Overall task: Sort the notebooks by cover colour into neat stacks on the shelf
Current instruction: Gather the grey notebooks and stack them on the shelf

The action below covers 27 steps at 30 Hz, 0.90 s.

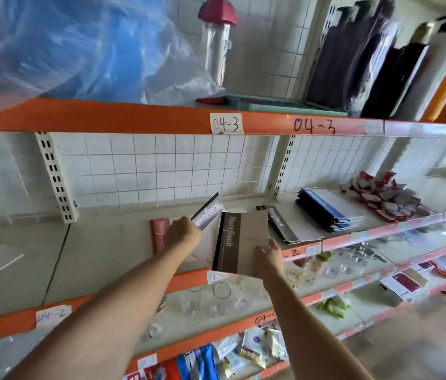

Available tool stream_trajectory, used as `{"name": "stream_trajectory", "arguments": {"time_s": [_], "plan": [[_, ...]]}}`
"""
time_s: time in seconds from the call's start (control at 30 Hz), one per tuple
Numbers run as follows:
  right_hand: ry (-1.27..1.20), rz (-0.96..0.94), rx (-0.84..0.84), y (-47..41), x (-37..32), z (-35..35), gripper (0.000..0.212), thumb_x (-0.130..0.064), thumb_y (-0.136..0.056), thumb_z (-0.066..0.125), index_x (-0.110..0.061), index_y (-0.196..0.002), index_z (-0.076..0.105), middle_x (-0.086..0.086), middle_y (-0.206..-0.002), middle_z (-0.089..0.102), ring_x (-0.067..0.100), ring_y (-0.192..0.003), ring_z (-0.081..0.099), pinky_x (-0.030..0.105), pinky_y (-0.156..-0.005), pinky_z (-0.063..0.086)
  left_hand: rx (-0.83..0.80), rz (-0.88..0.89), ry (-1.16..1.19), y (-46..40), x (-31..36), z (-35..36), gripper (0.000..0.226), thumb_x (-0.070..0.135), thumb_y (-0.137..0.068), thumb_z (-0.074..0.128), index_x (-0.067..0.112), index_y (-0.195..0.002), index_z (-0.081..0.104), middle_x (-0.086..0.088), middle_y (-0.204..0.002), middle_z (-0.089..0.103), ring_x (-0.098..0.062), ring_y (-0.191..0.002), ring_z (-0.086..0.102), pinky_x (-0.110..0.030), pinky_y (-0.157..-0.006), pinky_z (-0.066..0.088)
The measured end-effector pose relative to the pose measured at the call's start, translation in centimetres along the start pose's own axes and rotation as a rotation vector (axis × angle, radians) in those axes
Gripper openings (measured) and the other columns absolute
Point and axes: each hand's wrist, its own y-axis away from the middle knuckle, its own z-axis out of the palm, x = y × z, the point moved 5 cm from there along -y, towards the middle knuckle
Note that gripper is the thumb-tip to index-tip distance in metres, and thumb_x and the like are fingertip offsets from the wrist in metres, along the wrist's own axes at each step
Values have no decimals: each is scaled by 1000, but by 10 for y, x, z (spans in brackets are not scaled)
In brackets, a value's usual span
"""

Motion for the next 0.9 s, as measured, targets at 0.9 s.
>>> {"name": "stream_trajectory", "arguments": {"time_s": [0.9], "plan": [[190, -67, -117, -199, 4, -96, 32, -8, -82, 48, -17, -111, 56, 10, -97, 67, 32, -90, 62, 36, -79, 52, -2, -195, 3, -75, 167, 109, 28, 27, -96, 49, 9, -112, 65, -11, -110, 69, -31, -99, 66, -32, -73, 50]]}}
